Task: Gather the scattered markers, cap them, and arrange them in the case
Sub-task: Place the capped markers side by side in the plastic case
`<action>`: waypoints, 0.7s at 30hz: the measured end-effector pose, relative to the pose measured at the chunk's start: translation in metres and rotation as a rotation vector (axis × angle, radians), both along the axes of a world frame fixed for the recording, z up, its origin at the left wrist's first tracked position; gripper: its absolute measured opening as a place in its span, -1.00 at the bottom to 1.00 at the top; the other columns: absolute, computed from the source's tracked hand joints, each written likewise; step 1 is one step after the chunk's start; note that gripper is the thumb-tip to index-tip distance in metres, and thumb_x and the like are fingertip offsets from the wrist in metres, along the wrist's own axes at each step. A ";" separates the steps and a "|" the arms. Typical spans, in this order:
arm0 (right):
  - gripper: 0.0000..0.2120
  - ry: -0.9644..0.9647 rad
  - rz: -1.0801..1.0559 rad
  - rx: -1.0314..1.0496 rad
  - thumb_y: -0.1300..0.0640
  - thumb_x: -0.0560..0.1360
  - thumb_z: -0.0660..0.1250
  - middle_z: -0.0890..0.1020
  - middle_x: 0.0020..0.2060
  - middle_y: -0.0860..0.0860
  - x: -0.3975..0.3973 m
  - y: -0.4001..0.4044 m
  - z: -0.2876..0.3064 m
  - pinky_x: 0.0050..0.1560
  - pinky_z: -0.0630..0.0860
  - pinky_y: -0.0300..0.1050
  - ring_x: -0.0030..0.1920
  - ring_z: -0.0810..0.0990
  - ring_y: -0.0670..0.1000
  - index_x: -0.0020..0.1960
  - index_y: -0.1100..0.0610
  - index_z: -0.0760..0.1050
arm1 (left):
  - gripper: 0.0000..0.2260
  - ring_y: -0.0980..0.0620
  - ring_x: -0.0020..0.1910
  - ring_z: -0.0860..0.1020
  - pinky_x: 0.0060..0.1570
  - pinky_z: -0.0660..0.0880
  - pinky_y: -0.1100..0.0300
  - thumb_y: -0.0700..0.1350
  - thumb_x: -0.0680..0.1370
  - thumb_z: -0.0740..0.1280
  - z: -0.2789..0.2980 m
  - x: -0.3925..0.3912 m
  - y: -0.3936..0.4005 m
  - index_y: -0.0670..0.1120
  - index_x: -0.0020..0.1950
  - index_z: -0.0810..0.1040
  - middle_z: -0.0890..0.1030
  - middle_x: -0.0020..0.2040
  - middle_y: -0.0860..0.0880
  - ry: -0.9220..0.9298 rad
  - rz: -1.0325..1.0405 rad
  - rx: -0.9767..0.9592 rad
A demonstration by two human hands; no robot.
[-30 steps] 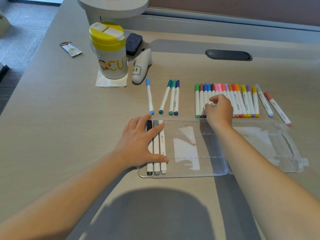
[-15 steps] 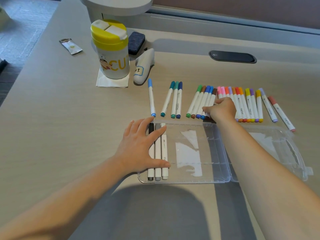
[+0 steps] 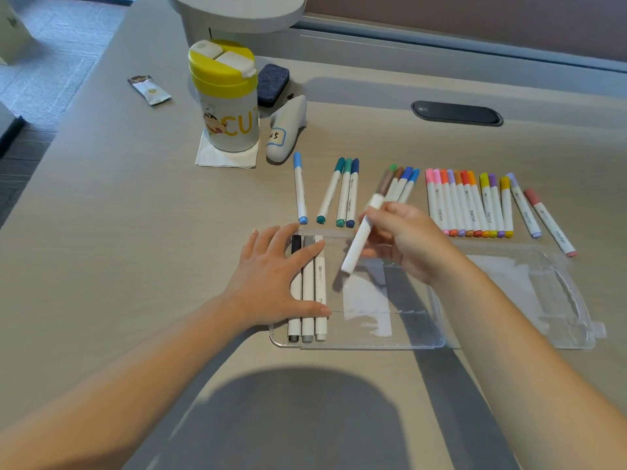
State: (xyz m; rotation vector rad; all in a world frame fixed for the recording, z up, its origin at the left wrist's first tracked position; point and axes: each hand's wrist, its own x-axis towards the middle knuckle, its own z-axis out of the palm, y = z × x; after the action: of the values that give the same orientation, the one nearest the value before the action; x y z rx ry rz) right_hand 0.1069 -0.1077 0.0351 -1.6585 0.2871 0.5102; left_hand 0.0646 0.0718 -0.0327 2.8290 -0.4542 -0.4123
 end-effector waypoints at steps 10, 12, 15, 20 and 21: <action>-0.91 0.190 0.255 -0.134 0.37 0.47 0.29 0.60 -0.33 0.13 -0.025 0.013 -0.027 -0.49 0.54 -0.28 -0.50 0.61 -0.08 -0.16 0.23 0.42 | -0.19 -0.02 0.48 -0.20 0.46 -0.10 0.03 0.28 0.39 0.31 0.010 -0.004 0.017 0.14 0.50 -0.06 -0.16 0.50 0.03 0.118 0.053 -0.088; -0.90 0.149 0.253 -0.213 0.33 0.46 0.32 0.62 -0.28 0.14 -0.027 0.018 -0.030 -0.43 0.58 -0.23 -0.41 0.64 -0.04 -0.15 0.22 0.41 | -0.21 0.00 0.47 -0.19 0.46 -0.09 0.05 0.26 0.41 0.31 0.010 -0.005 0.018 0.12 0.50 -0.04 -0.15 0.50 0.03 0.110 0.060 -0.099; -0.84 0.066 0.240 -0.355 0.27 0.44 0.36 0.63 -0.21 0.13 -0.029 0.023 -0.033 -0.29 0.60 -0.17 -0.26 0.64 0.06 -0.19 0.16 0.38 | -0.22 -0.01 0.48 -0.18 0.45 -0.09 0.05 0.25 0.42 0.30 0.012 -0.004 0.017 0.11 0.50 -0.02 -0.13 0.51 0.02 0.107 0.068 -0.105; -0.80 -0.061 0.225 -0.463 0.20 0.42 0.40 0.59 -0.31 0.05 -0.033 0.022 -0.035 -0.28 0.58 -0.14 -0.34 0.59 0.00 -0.17 0.15 0.35 | -0.09 -0.03 0.48 -0.15 0.46 -0.08 0.02 0.48 0.24 0.08 0.013 -0.004 0.011 0.10 0.50 0.00 -0.09 0.51 0.01 0.083 0.065 -0.105; -0.80 -0.090 0.215 -0.470 0.17 0.42 0.40 0.57 -0.33 0.03 -0.032 0.020 -0.035 -0.28 0.56 -0.16 -0.36 0.57 -0.03 -0.18 0.14 0.36 | -0.05 -0.03 0.48 -0.15 0.45 -0.09 0.02 0.50 0.17 -0.01 0.013 -0.004 0.009 0.10 0.50 0.00 -0.09 0.51 0.01 0.063 0.056 -0.090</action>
State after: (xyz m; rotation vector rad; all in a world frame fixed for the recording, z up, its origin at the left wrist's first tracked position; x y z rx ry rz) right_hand 0.0750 -0.0878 0.0000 -2.1799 0.1690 0.5539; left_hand 0.0603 0.0807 -0.0200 2.7261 -0.3698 -0.4570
